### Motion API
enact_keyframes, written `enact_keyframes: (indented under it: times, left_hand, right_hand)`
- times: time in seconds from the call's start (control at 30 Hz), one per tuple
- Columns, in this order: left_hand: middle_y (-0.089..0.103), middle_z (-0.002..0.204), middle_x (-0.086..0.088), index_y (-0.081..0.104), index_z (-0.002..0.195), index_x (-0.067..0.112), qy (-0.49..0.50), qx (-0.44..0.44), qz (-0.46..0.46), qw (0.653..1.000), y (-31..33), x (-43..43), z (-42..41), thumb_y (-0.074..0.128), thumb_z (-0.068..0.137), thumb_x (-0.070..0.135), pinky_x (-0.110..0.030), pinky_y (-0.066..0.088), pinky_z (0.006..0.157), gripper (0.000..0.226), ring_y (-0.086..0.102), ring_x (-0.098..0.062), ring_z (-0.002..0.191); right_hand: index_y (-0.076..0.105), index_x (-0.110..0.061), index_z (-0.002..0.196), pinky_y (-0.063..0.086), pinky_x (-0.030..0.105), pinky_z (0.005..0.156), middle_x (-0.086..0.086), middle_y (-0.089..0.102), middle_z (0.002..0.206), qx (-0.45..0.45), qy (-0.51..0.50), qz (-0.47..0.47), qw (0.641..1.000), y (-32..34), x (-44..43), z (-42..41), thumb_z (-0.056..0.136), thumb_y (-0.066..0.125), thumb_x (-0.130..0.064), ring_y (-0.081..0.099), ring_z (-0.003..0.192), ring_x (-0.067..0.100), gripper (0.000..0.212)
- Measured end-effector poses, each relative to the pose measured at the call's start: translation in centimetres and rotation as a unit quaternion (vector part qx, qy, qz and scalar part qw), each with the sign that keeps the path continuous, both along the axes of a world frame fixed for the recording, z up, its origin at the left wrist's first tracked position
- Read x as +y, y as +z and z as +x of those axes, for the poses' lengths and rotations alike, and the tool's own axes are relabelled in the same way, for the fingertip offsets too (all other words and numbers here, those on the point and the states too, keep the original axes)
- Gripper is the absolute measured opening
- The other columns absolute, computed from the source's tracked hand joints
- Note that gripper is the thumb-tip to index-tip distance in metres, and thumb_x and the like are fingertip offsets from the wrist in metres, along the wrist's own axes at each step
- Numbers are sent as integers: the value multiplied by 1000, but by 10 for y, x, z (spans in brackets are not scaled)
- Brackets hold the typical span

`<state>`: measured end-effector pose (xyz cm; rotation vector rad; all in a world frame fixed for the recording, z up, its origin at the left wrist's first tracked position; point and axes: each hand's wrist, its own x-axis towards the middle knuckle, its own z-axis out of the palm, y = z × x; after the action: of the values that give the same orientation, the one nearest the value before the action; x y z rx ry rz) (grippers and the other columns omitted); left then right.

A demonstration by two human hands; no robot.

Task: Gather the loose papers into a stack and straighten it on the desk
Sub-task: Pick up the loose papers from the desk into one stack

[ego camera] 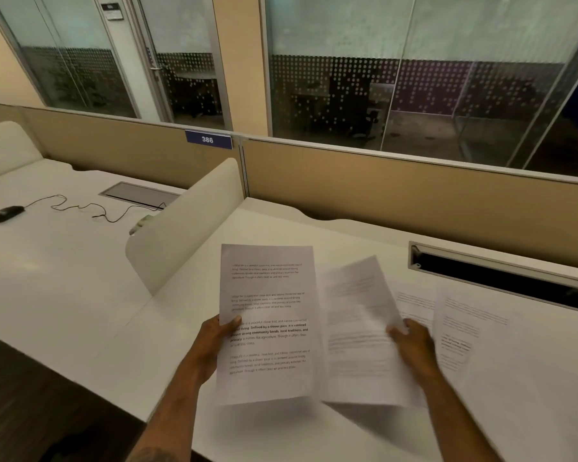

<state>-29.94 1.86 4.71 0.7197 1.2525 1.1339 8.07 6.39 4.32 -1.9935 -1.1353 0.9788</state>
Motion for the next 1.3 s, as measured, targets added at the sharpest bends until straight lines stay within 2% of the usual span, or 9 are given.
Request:
enact_keyframes:
  times: [0.13,0.27,0.43,0.6,0.77,0.93,1.03,1.13,1.3]
  left_hand:
    - [71,117,-28,59,130,3,7,5,9,1000,7,15,-1,72,79,24,-63,55,88,56,67,-51,105]
    - [71,116,-27,58,130,2,-5,3,18,1000,14,25,9,71,81,25,-63,56,88,57,68,-51,104]
    - [70,119,-28,59,130,1,-51,-11,20,998,24,35,47,71,83,23,-57,59,86,54,67,-50,107]
    - [73,117,-23,69,121,8,-81,-3,39,996,32,36,83,83,68,50,-58,57,90,69,71,-41,103]
    - [77,101,-20,74,112,14,-58,-57,14,997,27,35,109,37,100,54,-52,62,76,56,76,-38,87]
    - [75,115,-19,63,127,9,-75,32,52,995,16,37,132,75,83,35,-55,60,83,53,74,-38,98]
    - [77,107,-17,64,123,9,-65,58,57,995,14,42,143,67,91,18,-47,63,74,33,76,-35,91]
    - [78,104,-15,65,122,10,-64,57,60,995,14,48,153,65,92,16,-46,63,72,30,76,-37,92]
    - [79,99,-16,66,115,12,-68,58,59,994,16,54,174,63,94,16,-49,63,69,22,76,-38,86]
  right_hand:
    - [67,-11,114,54,50,91,17,72,108,83,-45,79,992,63,13,50,90,68,-24,68,94,35,27]
    - [68,-13,106,57,42,80,6,75,96,149,17,85,985,100,3,56,91,67,-31,72,86,29,23]
    - [71,-19,102,59,34,68,-1,79,90,181,71,66,979,86,-4,0,88,67,-39,77,76,19,24]
    - [66,-17,110,61,40,80,3,76,102,219,61,46,973,52,-2,-36,88,68,-40,74,88,22,33]
    - [61,-18,106,59,31,76,5,73,108,223,-7,80,971,34,-2,-38,85,74,-25,71,89,18,25]
    - [54,-20,118,56,26,71,1,69,104,230,-53,82,968,25,-6,-10,87,71,-31,69,89,16,37]
    - [56,-17,120,56,41,86,9,67,114,88,-177,62,978,5,-25,47,90,66,-37,65,98,26,37]
    - [53,-11,126,45,52,97,22,54,128,-147,-283,-95,943,-33,-69,123,90,63,-37,51,115,40,45]
    - [40,-7,129,34,57,107,24,39,136,-190,-288,-310,886,-77,-118,190,82,63,-56,39,124,42,72]
